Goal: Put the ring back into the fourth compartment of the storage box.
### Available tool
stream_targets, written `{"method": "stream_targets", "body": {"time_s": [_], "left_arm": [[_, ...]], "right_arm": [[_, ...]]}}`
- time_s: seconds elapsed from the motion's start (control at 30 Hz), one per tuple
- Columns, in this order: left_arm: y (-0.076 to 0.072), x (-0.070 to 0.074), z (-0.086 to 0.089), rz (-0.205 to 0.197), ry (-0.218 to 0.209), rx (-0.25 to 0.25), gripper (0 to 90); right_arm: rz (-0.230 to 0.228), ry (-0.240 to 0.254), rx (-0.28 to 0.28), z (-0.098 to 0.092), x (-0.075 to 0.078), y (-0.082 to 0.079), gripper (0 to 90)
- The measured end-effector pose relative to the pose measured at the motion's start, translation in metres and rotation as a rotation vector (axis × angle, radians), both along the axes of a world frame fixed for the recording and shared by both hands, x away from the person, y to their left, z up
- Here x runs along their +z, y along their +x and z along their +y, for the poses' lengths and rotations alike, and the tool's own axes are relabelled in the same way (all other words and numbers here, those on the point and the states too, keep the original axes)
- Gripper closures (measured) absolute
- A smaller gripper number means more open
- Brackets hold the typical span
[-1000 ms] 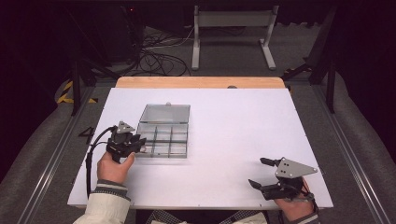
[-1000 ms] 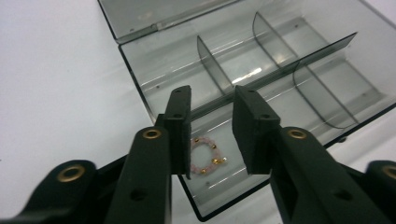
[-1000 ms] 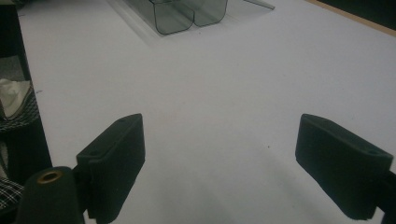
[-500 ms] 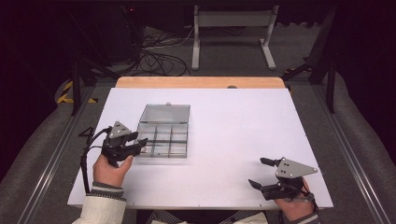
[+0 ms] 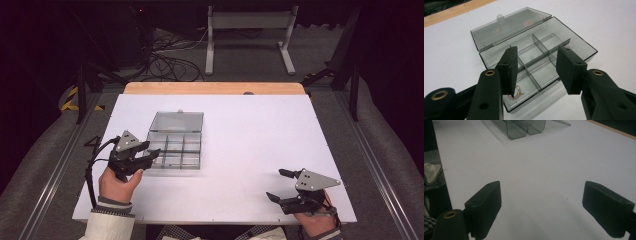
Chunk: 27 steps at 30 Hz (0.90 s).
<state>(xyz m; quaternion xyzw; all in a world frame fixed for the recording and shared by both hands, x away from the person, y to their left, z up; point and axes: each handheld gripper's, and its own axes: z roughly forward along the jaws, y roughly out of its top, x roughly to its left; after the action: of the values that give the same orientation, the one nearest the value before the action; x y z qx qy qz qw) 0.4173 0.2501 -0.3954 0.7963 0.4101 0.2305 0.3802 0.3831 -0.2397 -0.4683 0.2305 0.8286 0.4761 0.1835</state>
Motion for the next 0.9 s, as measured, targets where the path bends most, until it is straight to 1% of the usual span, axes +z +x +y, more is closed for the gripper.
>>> {"method": "stream_targets", "body": {"time_s": [0.07, 0.2, 0.27, 0.3, 0.4, 0.47, 0.5, 0.57, 0.6, 0.63, 0.77, 0.9], "left_arm": [[-0.002, 0.002, 0.0, -0.008, 0.001, -0.005, 52.3], [-0.008, 0.005, -0.002, -0.028, -0.023, -0.012, 51.3], [-0.011, 0.007, -0.002, -0.044, -0.036, -0.036, 50.0], [-0.013, 0.008, -0.002, -0.051, -0.052, -0.044, 49.0], [-0.019, 0.01, -0.002, -0.084, -0.063, -0.07, 45.3], [-0.022, 0.01, -0.002, -0.088, -0.077, -0.085, 42.1], [-0.024, 0.01, -0.002, -0.092, -0.085, -0.092, 40.9], [-0.027, 0.01, -0.001, -0.104, -0.084, -0.108, 38.9], [-0.029, 0.009, -0.001, -0.106, -0.093, -0.114, 37.9], [-0.032, 0.008, -0.001, -0.116, -0.089, -0.117, 37.1], [-0.04, 0.005, 0.001, -0.135, -0.095, -0.135, 32.6], [-0.046, 0.002, 0.004, -0.146, -0.119, -0.142, 30.1]], "right_arm": [[0.0, 0.0, -0.001, 0.0, 0.0, 0.0, 16.1], [0.003, 0.001, -0.001, 0.0, 0.0, 0.0, 16.1], [0.002, 0.002, -0.001, 0.0, 0.0, 0.0, 16.0], [0.001, 0.005, -0.001, 0.0, 0.0, 0.0, 15.9], [-0.001, 0.007, -0.002, -0.001, 0.0, 0.0, 15.8], [0.001, 0.006, -0.001, -0.001, 0.0, 0.0, 15.8], [0.001, 0.006, 0.001, 0.0, 0.0, 0.0, 15.8], [0.0, 0.006, 0.002, 0.0, 0.0, -0.001, 15.8], [-0.002, 0.007, 0.002, -0.001, 0.0, -0.001, 15.8], [-0.002, 0.008, 0.001, -0.001, 0.0, -0.001, 15.8], [0.001, 0.006, 0.003, 0.0, 0.0, 0.0, 15.8], [0.002, 0.006, 0.003, 0.001, 0.0, -0.001, 15.8]]}}
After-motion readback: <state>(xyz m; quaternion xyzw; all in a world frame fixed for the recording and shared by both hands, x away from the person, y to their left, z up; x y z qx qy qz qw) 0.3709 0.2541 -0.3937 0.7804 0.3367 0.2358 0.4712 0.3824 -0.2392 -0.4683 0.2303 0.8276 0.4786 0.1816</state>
